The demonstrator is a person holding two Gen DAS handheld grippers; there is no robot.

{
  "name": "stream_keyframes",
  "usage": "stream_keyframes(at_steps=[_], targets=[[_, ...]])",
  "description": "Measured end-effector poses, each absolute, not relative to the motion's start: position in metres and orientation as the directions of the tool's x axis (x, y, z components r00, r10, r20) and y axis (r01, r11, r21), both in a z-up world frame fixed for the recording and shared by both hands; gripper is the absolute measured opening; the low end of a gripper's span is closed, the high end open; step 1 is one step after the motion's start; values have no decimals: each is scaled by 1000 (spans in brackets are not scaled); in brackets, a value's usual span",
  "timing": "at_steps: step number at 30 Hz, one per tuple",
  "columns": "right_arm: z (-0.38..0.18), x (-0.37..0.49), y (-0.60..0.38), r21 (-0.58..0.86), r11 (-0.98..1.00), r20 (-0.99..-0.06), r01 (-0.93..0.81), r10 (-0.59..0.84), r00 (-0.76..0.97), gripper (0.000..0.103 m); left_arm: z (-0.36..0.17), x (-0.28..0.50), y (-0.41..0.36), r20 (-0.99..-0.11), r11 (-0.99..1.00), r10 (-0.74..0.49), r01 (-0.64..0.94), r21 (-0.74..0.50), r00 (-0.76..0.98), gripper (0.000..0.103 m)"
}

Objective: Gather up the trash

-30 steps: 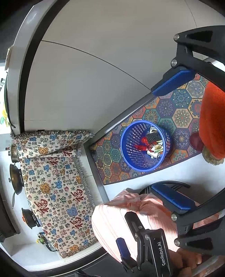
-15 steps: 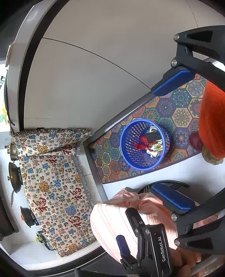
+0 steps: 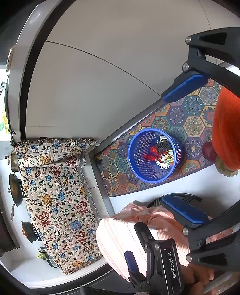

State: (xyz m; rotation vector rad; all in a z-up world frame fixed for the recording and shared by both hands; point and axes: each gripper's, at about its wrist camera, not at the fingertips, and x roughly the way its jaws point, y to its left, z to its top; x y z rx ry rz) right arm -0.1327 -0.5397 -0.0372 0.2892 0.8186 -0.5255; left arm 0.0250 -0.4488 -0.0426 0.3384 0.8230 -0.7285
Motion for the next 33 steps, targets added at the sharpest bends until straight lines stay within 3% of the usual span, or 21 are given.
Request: stream_keyframes(at_steps=[33], targets=[[-41, -133, -541, 37, 833, -762, 552, -334, 555, 103, -47, 28, -445, -772, 714, -445, 700, -1, 453, 102]])
